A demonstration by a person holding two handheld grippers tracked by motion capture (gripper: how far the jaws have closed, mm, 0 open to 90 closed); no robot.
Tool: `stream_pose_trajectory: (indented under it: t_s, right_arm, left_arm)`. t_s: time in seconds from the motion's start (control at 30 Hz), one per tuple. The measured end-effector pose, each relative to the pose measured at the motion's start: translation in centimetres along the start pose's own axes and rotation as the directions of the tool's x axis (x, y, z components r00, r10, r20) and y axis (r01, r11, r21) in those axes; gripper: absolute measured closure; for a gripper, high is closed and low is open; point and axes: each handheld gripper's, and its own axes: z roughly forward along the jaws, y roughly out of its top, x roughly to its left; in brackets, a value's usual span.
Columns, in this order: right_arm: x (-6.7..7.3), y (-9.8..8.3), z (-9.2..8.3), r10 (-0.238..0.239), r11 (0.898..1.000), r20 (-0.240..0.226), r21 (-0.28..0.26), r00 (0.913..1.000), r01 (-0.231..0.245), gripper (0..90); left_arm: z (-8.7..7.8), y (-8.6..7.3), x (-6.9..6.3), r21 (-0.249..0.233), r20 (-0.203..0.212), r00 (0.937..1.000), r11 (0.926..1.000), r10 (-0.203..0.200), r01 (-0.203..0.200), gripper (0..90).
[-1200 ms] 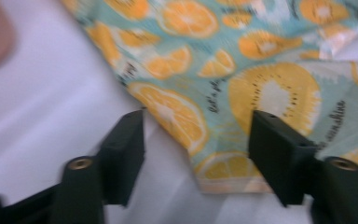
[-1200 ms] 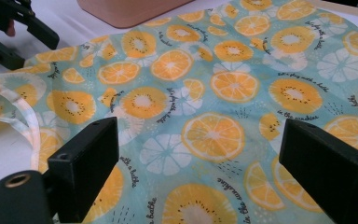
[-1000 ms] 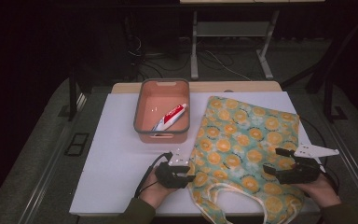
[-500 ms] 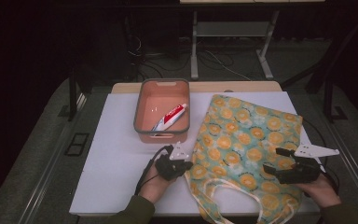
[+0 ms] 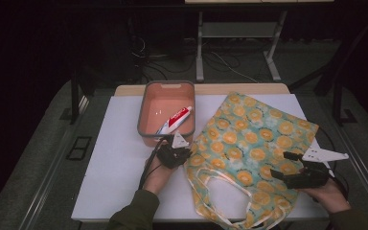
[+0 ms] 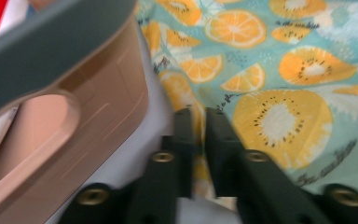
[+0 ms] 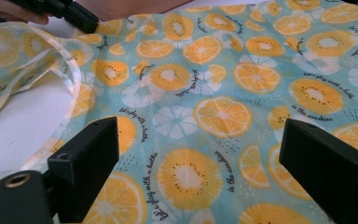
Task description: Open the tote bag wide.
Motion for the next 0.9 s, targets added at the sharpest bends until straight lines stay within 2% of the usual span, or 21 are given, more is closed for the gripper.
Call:
stream_pose_trajectory:
  t_s: [0.13,0.17,0.2,0.27,0.3,0.37,0.5,0.53,0.73,0.8,0.87,0.9]
  right_arm:
    - [0.1,0.1,-0.1,0.0,1.0,-0.006,0.001,1.0,0.0,11.5]
    - [0.2,0.2,-0.1,-0.006,1.0,-0.012,0.007,0.9999,0.006,11.5]
    - [0.2,0.2,-0.1,-0.006,1.0,-0.012,0.007,0.9999,0.006,11.5]
    - [0.5,0.4,-0.2,-0.016,0.999,-0.031,0.029,0.9994,0.017,11.6]
    - [0.5,0.4,-0.2,-0.016,0.999,-0.031,0.029,0.9994,0.017,11.6]
    - [1.2,0.9,-0.2,-0.028,0.998,-0.056,0.047,0.998,0.031,11.9]
    - [2.2,1.3,-0.1,-0.046,0.998,-0.088,0.048,0.9951,0.05,13.9]
    - [2.8,1.6,0.2,-0.051,0.997,-0.112,0.055,0.9924,0.057,14.3]
    - [3.8,1.9,1.2,-0.054,0.994,-0.148,0.082,0.9875,0.066,18.8]
    - [4.7,2.3,2.2,-0.072,0.991,-0.179,0.097,0.9813,0.09,22.0]
    - [4.9,2.4,2.5,-0.069,0.991,-0.187,0.1,0.9799,0.089,23.1]
    - [5.5,2.7,3.3,-0.074,0.989,-0.205,0.114,0.976,0.099,24.7]
  left_arm:
    - [-1.6,-0.3,-0.1,-0.039,0.015,0.9997,0.9991,-0.017,0.018,63.6]
    - [-2.2,-0.4,-0.1,-0.052,0.029,0.9993,0.9983,-0.026,0.027,58.0]
    - [-2.6,-0.6,-0.2,-0.066,0.048,0.9983,0.9972,-0.034,0.037,58.0]
    - [-3.6,-1.1,-0.2,-0.077,0.077,0.9961,0.9959,-0.042,0.048,47.3]
    - [-4.0,-1.3,-0.3,-0.086,0.085,0.9952,0.9948,-0.049,0.056,47.3]
    - [-4.9,-1.9,-0.3,-0.101,0.099,0.9932,0.9924,-0.06,0.07,39.5]
    - [-6.3,-3.1,-0.5,-0.13,0.13,0.9875,0.9859,-0.089,0.106,34.4]
    - [-6.7,-3.6,-0.6,-0.13,0.135,0.9865,0.9854,-0.092,0.11,29.3]
    - [-7.7,-5.5,-1.0,-0.129,0.137,0.9844,0.9833,-0.111,0.129,19.9]
    - [-7.8,-6.0,-1.2,-0.127,0.138,0.9837,0.9829,-0.115,0.133,14.5]
    - [-7.9,-6.3,-1.4,-0.122,0.139,0.984,0.9841,-0.112,0.129,13.3]
    - [-7.8,-6.4,-1.4,-0.118,0.135,0.9848,0.9851,-0.109,0.125,11.7]
